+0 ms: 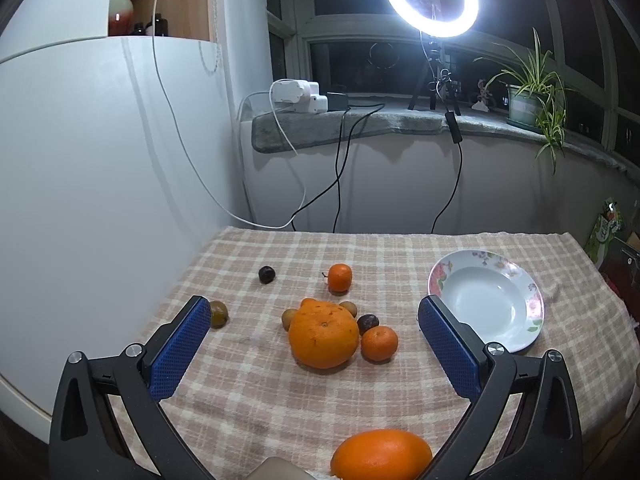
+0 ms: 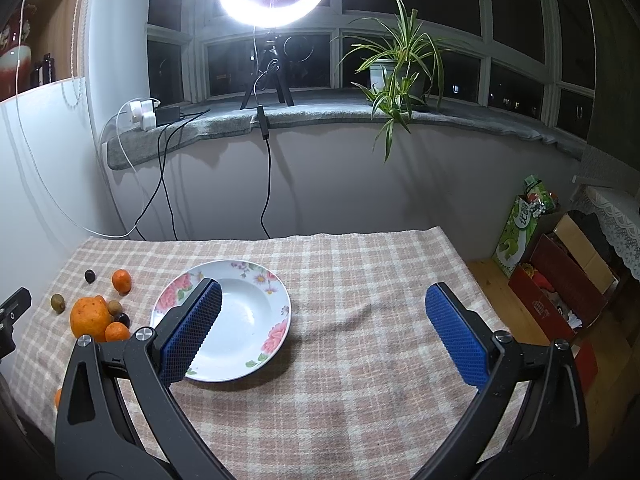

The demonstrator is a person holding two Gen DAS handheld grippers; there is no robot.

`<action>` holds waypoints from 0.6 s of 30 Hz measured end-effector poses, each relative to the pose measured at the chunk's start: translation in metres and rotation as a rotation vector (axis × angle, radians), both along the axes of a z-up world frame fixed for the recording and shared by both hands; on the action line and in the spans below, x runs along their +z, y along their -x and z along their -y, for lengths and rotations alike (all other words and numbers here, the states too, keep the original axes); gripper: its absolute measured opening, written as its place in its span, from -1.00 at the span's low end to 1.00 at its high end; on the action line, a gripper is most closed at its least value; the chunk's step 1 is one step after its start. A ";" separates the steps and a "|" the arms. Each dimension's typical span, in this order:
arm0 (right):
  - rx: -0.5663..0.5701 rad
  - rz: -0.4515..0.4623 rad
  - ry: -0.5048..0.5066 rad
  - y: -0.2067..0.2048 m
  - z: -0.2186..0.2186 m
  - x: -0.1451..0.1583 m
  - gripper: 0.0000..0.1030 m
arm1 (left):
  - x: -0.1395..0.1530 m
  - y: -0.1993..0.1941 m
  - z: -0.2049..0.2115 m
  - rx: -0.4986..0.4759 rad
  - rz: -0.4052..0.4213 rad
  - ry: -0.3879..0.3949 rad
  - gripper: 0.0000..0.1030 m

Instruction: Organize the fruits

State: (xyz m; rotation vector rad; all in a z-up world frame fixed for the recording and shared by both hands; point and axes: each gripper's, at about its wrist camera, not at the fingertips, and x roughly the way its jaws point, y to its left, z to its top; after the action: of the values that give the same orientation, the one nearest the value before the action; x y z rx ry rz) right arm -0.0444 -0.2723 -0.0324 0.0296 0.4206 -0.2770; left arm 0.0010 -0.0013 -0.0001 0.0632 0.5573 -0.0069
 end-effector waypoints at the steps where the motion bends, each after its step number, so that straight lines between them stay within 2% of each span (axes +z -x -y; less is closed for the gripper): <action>1: 0.001 -0.001 -0.001 0.000 -0.002 0.000 1.00 | 0.000 0.000 0.000 0.001 0.000 0.001 0.99; 18: 0.006 -0.003 -0.014 -0.001 -0.002 -0.002 1.00 | 0.000 -0.001 0.000 0.001 0.001 -0.002 0.99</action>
State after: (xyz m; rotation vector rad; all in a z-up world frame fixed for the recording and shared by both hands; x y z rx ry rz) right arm -0.0438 -0.2703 -0.0345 0.0414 0.4252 -0.2679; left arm 0.0023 -0.0018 -0.0001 0.0646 0.5564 -0.0059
